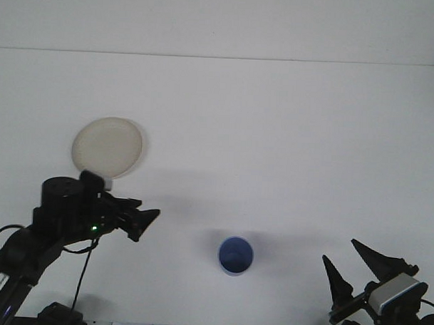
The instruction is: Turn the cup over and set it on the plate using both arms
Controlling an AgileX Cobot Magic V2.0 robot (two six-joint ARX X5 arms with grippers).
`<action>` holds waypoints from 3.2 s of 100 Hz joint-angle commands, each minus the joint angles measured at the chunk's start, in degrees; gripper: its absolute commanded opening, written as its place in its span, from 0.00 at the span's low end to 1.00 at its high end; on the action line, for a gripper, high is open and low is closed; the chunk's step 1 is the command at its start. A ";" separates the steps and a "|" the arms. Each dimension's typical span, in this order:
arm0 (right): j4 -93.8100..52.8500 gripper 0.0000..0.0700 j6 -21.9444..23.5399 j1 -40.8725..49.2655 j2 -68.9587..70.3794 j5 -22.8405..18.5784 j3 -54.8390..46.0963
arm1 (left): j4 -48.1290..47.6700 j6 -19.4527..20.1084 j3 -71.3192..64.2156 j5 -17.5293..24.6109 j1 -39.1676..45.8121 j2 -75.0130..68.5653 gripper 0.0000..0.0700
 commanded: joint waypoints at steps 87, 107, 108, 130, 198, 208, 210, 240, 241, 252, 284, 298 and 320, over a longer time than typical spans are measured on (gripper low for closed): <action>0.50 0.67 0.13 0.52 0.17 0.00 0.26 | 0.94 1.53 16.11 -15.04 -33.66 38.34 0.60; 0.39 0.67 0.15 0.52 0.17 0.00 0.26 | 0.81 1.51 16.28 -15.06 -34.32 38.56 0.01; 0.39 0.67 0.13 0.52 0.17 0.00 0.26 | 0.79 1.51 16.33 -15.06 -34.32 38.56 0.01; 0.11 0.67 0.15 0.52 0.17 0.00 0.26 | -0.94 1.68 18.56 -15.17 -34.23 38.23 0.01; -0.39 0.67 1.77 0.50 0.17 -0.02 0.26 | -20.37 15.23 26.53 -38.16 4.33 21.70 0.01; -0.66 0.67 1.90 0.50 0.17 -0.02 0.26 | -17.07 15.54 26.91 -38.12 12.22 25.29 0.01; -0.76 0.67 1.90 0.50 0.17 -0.02 0.26 | -16.44 15.52 27.10 -38.14 13.44 26.18 0.01; -1.73 0.67 2.29 0.50 0.20 -0.04 0.26 | -12.02 14.45 36.11 -36.98 22.12 42.60 0.01; -1.79 0.67 2.38 0.50 0.20 -0.04 0.26 | -11.69 14.43 36.37 -37.00 22.16 43.01 0.01; -2.16 0.67 2.99 0.50 0.20 -0.02 0.26 | -9.57 14.47 38.77 -36.98 22.36 46.71 0.01; -2.51 0.67 2.99 0.50 0.20 0.02 0.26 | -7.76 14.45 39.89 -35.28 22.38 52.63 0.01; -2.49 0.67 2.99 0.50 0.20 0.04 0.26 | -8.17 14.38 39.89 -35.28 22.36 54.12 0.02; -2.51 0.67 2.97 0.50 0.20 0.04 0.26 | -9.25 12.24 41.24 -35.28 22.38 54.05 0.45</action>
